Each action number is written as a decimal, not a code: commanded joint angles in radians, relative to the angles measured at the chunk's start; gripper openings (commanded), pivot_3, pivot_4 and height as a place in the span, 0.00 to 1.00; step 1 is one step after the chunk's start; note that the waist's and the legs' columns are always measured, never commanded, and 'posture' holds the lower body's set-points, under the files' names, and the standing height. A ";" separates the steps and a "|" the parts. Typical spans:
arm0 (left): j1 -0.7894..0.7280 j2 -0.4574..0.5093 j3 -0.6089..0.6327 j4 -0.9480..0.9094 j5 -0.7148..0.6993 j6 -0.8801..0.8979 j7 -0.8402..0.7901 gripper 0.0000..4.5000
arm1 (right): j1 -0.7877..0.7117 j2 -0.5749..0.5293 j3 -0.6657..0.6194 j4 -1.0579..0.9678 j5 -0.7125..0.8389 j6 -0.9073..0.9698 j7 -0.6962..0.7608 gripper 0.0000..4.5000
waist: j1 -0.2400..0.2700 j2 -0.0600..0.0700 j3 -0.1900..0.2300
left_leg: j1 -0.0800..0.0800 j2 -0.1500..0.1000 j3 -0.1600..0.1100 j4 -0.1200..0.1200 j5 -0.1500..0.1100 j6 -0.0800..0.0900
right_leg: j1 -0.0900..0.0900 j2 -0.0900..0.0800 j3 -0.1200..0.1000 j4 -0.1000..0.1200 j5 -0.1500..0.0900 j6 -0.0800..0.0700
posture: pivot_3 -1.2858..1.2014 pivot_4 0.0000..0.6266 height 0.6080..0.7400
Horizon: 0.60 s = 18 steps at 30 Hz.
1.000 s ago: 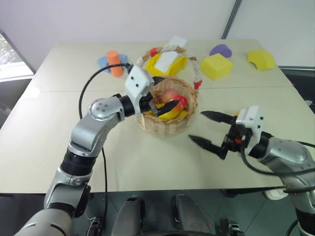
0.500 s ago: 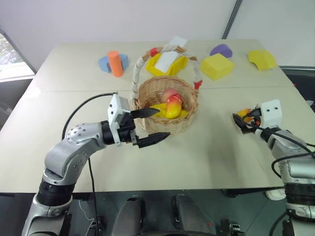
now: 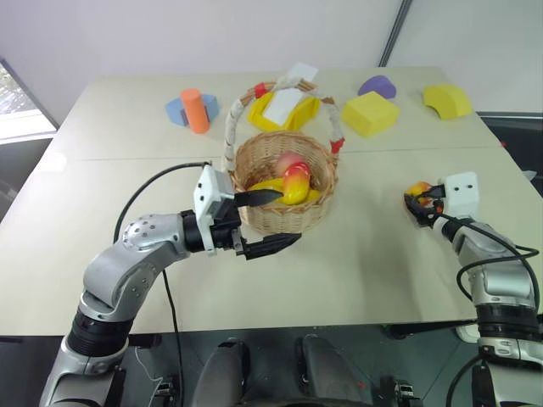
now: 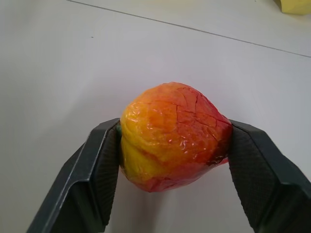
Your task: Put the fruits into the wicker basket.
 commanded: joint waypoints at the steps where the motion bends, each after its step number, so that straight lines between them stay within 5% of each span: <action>1: 0.000 0.021 0.034 -0.006 0.008 -0.026 -0.004 1.00 | 0.031 -0.038 0.013 -0.131 -0.030 -0.068 0.047 0.60 | 0.000 0.000 0.000 | 0.000 0.000 0.000 0.000 0.000 0.000 | 0.000 0.000 0.000 0.000 0.000 0.000 | 0.52 0.24 1.00; 3: 0.012 0.040 0.065 0.011 0.009 -0.032 -0.005 1.00 | 0.060 -0.064 0.034 -0.203 -0.049 -0.121 0.097 0.60 | -0.001 0.001 0.000 | 0.000 0.000 0.000 0.000 0.000 0.000 | 0.000 0.000 0.000 0.000 0.000 0.000 | 0.52 0.24 1.00; 9: 0.107 0.126 0.242 0.103 -0.009 -0.072 -0.036 1.00 | 0.112 -0.115 0.027 -0.638 0.256 0.002 0.336 0.60 | -0.006 0.002 0.001 | 0.000 0.002 0.000 -0.001 0.000 0.000 | 0.000 0.002 0.000 0.000 0.000 0.000 | 0.52 0.24 1.00; 18: 0.166 0.143 0.278 0.117 0.008 -0.105 -0.033 1.00 | -0.178 0.134 0.391 -0.598 0.086 0.165 0.126 0.60 | 0.007 0.000 0.000 | -0.001 0.000 -0.003 -0.001 0.000 0.000 | -0.001 -0.002 -0.002 -0.002 0.000 -0.001 | 0.52 0.24 1.00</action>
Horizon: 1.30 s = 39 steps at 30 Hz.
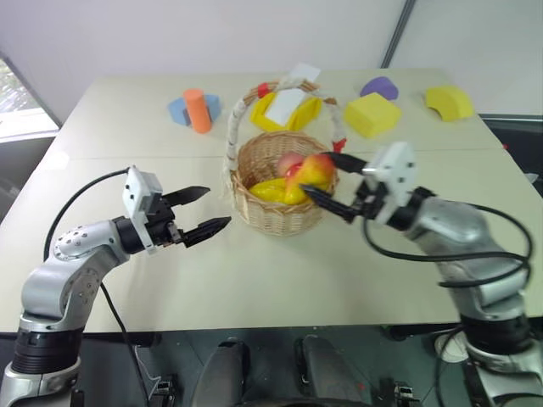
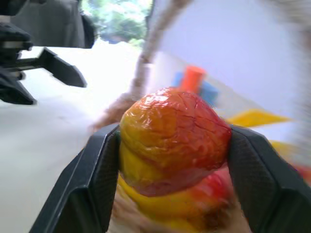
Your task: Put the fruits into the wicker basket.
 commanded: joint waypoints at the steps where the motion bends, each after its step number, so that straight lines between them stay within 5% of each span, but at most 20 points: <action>1: 0.003 -0.014 0.015 -0.050 -0.013 -0.018 0.019 1.00 | -0.054 0.067 0.049 0.065 -0.095 0.015 -0.098 0.60 | 0.000 0.000 0.000 | -0.001 -0.001 0.000 0.000 0.000 0.000 | -0.001 -0.001 0.000 0.000 0.000 0.000 | 0.52 0.24 1.00; 4: 0.018 -0.027 0.013 -0.074 -0.016 -0.014 0.036 1.00 | -0.082 0.116 0.067 0.114 -0.132 0.011 -0.128 0.60 | -0.003 0.000 0.000 | -0.002 -0.002 0.000 -0.001 0.000 0.000 | -0.002 -0.002 0.000 -0.001 0.000 0.000 | 0.52 0.24 1.00; 8: 0.027 -0.042 0.006 -0.088 -0.016 -0.012 0.047 1.00 | -0.104 0.142 0.080 0.117 -0.152 -0.014 -0.111 0.99 | -0.005 0.000 0.000 | -0.002 -0.001 0.001 -0.002 0.000 0.000 | -0.003 -0.001 0.000 -0.001 0.000 0.000 | 0.52 0.24 1.00; 17: 0.013 -0.054 -0.009 -0.083 -0.022 -0.011 0.052 1.00 | 0.041 -0.004 -0.136 -0.121 0.072 -0.003 0.089 0.99 | 0.000 0.000 0.000 | -0.001 -0.001 0.000 -0.002 -0.001 0.001 | -0.001 -0.002 0.000 -0.002 0.000 0.000 | 0.52 0.24 1.00; 22: 0.003 -0.092 0.004 -0.071 -0.058 -0.005 0.062 1.00 | 0.061 0.008 -0.204 -0.038 0.052 0.096 -0.050 0.99 | -0.012 0.000 0.000 | 0.000 0.000 0.001 -0.002 -0.001 0.001 | -0.001 -0.001 0.001 -0.002 0.000 0.000 | 0.52 0.24 1.00; 29: -0.021 -0.126 0.005 -0.073 -0.080 -0.012 0.065 1.00 | -0.061 0.180 -0.195 0.208 -0.044 0.015 -0.231 0.99 | -0.011 0.001 0.000 | 0.001 0.001 0.002 -0.002 0.000 -0.001 | -0.002 0.001 0.001 0.001 0.000 -0.001 | 0.52 0.24 1.00; 33: -0.006 -0.126 -0.001 -0.093 -0.082 -0.012 0.079 1.00 | -0.092 0.226 -0.200 0.260 -0.044 -0.004 -0.247 0.70 | -0.007 0.001 0.000 | 0.000 0.001 0.002 -0.002 0.000 -0.001 | -0.003 0.001 0.001 0.001 0.000 -0.001 | 0.52 0.24 1.00; 39: 0.020 -0.125 -0.001 -0.114 -0.084 -0.016 0.093 1.00 | -0.083 0.234 -0.229 0.233 -0.015 -0.014 -0.240 0.01 | -0.007 0.001 0.000 | -0.001 0.000 0.002 -0.003 0.000 0.000 | -0.003 0.000 0.001 0.000 0.000 -0.001 | 0.52 0.24 1.00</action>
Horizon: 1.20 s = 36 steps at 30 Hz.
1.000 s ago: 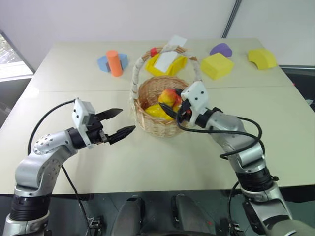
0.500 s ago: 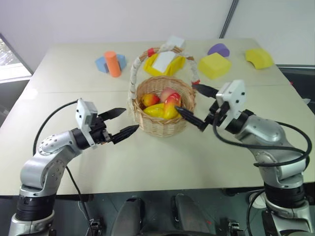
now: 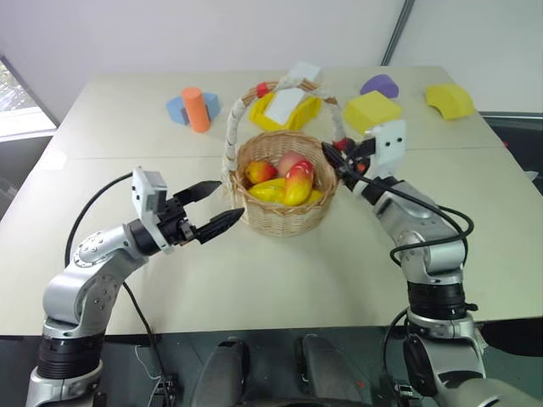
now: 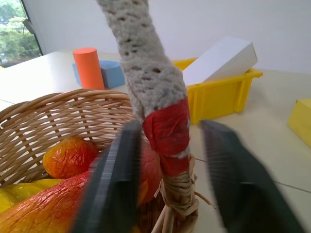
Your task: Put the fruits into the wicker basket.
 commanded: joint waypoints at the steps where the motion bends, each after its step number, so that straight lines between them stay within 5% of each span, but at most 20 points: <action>1: 0.002 0.000 0.011 -0.040 -0.016 -0.014 0.006 1.00 | -0.005 0.003 -0.041 -0.065 0.036 -0.037 0.011 0.00 | 0.000 0.001 0.000 | 0.000 0.000 0.000 0.000 0.000 0.000 | 0.000 0.000 0.000 0.000 0.000 0.000 | 0.52 0.24 1.00; 8: -0.029 0.002 -0.003 -0.018 -0.009 -0.019 -0.004 1.00 | 0.034 -0.093 -0.167 -0.142 -0.012 -0.058 -0.061 0.00 | 0.002 0.001 0.000 | 0.000 0.000 0.000 0.000 0.000 0.000 | 0.000 0.000 0.000 0.000 0.000 0.000 | 0.52 0.24 1.00; 14: -0.062 -0.012 -0.034 0.014 0.005 -0.027 -0.027 1.00 | 0.063 -0.254 -0.338 0.044 -0.145 -0.129 -0.192 0.00 | 0.004 0.001 0.000 | 0.000 -0.001 0.000 0.000 0.000 0.000 | 0.001 0.000 0.000 -0.001 0.000 0.000 | 0.52 0.24 1.00; 21: -0.074 -0.026 -0.056 0.028 0.019 -0.041 -0.027 1.00 | 0.039 -0.302 -0.389 0.224 -0.166 -0.199 -0.224 0.00 | -0.018 0.003 0.000 | 0.001 0.001 0.004 0.000 0.000 0.001 | 0.001 0.002 0.001 0.000 0.000 0.000 | 0.52 0.24 1.00; 30: -0.068 -0.023 -0.054 0.045 0.034 -0.053 -0.033 1.00 | 0.120 -0.310 -0.428 0.141 -0.131 -0.215 -0.196 0.95 | -0.018 0.003 0.000 | 0.001 0.001 0.003 0.000 0.000 0.001 | 0.001 0.002 0.001 0.001 0.000 0.000 | 0.52 0.24 1.00; 36: -0.034 -0.011 -0.001 0.109 0.078 -0.098 -0.008 1.00 | 0.296 -0.319 -0.540 0.029 -0.053 -0.236 -0.102 0.95 | 0.001 0.003 0.000 | 0.001 0.001 0.003 0.000 0.000 0.001 | 0.002 0.002 0.001 -0.001 0.000 0.000 | 0.52 0.24 1.00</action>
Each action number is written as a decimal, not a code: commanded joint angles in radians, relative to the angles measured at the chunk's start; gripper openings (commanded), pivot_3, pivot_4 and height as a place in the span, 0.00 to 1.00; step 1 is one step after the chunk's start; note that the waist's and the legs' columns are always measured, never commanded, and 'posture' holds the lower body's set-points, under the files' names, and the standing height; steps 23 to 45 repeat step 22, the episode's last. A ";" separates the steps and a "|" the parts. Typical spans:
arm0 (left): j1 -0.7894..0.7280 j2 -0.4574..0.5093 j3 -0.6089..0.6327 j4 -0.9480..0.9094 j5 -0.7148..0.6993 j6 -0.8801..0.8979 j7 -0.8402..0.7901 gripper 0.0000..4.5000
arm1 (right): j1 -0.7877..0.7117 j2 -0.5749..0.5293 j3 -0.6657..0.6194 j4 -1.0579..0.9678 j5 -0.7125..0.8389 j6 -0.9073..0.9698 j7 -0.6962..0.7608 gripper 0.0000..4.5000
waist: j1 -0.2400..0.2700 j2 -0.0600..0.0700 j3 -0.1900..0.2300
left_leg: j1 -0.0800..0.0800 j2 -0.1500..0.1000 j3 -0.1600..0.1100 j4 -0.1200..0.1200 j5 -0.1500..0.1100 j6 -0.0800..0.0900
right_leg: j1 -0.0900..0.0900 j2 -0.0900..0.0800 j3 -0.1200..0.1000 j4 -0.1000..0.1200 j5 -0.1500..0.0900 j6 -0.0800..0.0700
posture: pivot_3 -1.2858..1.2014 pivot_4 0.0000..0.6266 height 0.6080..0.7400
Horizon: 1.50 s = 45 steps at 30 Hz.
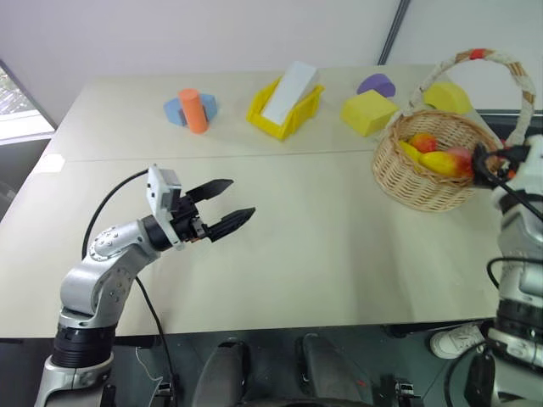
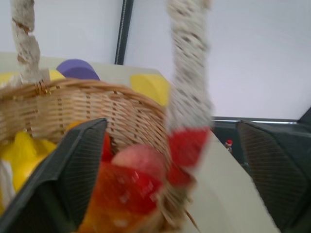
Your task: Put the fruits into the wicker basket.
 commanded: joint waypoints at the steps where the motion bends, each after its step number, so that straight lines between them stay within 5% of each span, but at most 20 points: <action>1: 0.018 0.014 0.062 0.049 0.047 -0.059 0.032 1.00 | 0.084 -0.030 -0.084 -0.102 0.069 -0.050 0.092 0.95 | 0.000 0.000 0.000 | 0.000 0.000 0.000 0.000 0.000 0.000 | 0.000 0.000 0.000 0.000 0.000 0.000 | 0.52 0.24 1.00; 7: 0.095 0.039 0.109 0.173 0.149 -0.150 0.059 1.00 | 0.296 -0.071 0.043 -0.286 0.174 -0.094 0.408 0.95 | -0.007 0.002 -0.001 | 0.002 0.001 0.000 0.000 0.000 0.000 | 0.001 0.001 0.000 0.000 0.000 0.000 | 0.52 0.24 1.00; 12: 0.136 0.031 0.133 0.216 0.195 -0.201 0.101 1.00 | 0.332 -0.076 0.208 -0.336 0.199 -0.057 0.522 0.95 | 0.000 0.001 -0.001 | 0.003 0.001 0.000 0.000 0.000 0.000 | 0.003 0.000 0.000 0.000 0.000 0.000 | 0.52 0.24 1.00; 20: 0.223 0.026 0.167 0.158 0.199 -0.207 0.146 1.00 | 0.221 0.015 0.343 -0.189 0.151 -0.101 0.510 0.95 | 0.003 0.000 -0.002 | 0.001 0.001 -0.002 0.000 -0.001 0.000 | 0.002 -0.001 -0.001 -0.002 0.000 0.000 | 0.52 0.24 1.00; 45: 0.235 0.026 0.166 0.145 0.198 -0.203 0.158 1.00 | 0.210 0.023 0.348 -0.160 0.142 -0.119 0.511 0.95 | 0.003 0.001 -0.001 | 0.001 0.001 -0.002 0.000 -0.001 0.000 | 0.002 -0.002 -0.001 -0.002 0.000 0.000 | 0.52 0.24 1.00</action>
